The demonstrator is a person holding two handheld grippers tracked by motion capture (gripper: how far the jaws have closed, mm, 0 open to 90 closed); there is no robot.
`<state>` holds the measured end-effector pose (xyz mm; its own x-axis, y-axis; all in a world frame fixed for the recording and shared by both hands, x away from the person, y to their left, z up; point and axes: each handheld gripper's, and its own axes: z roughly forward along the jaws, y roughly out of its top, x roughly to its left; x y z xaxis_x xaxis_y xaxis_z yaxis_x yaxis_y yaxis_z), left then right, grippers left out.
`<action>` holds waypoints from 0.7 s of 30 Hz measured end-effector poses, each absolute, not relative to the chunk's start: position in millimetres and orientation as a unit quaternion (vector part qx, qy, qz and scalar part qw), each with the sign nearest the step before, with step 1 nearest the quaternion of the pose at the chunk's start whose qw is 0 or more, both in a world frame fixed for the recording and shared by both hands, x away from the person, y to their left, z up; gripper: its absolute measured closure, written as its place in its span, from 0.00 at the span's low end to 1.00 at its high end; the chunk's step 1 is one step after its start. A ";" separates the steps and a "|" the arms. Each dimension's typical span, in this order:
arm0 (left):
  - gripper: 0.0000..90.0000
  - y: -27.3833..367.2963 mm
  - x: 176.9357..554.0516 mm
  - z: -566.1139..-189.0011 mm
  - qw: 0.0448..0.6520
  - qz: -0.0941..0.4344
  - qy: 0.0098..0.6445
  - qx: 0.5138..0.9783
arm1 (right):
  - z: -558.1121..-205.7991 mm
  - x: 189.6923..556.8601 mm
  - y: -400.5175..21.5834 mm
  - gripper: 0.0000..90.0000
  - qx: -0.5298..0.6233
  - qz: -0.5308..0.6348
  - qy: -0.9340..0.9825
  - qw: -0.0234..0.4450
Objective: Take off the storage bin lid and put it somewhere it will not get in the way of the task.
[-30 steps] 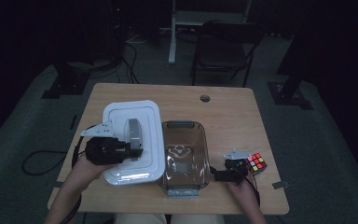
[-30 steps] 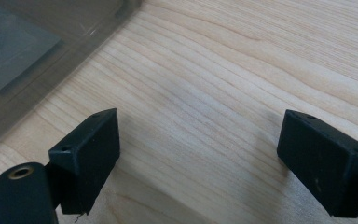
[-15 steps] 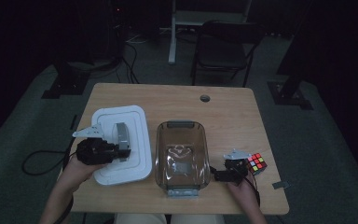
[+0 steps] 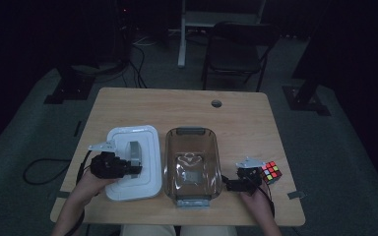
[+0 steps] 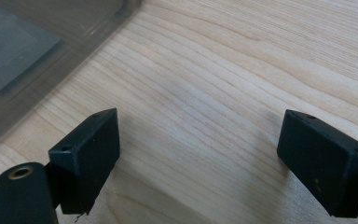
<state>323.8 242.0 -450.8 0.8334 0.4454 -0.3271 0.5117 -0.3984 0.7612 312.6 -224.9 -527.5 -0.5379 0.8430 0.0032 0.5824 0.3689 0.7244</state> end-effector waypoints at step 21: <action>0.81 221.8 343.7 -499.7 0.449 -0.084 0.278 0.845 | -527.5 312.7 -224.9 0.14 0.442 0.346 0.806 0.188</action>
<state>343.7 221.8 -499.7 0.8317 0.3933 -0.3920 0.5449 -0.4420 0.7125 312.7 -224.9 -527.5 -0.5382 0.8428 0.0030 0.5822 0.3692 0.7244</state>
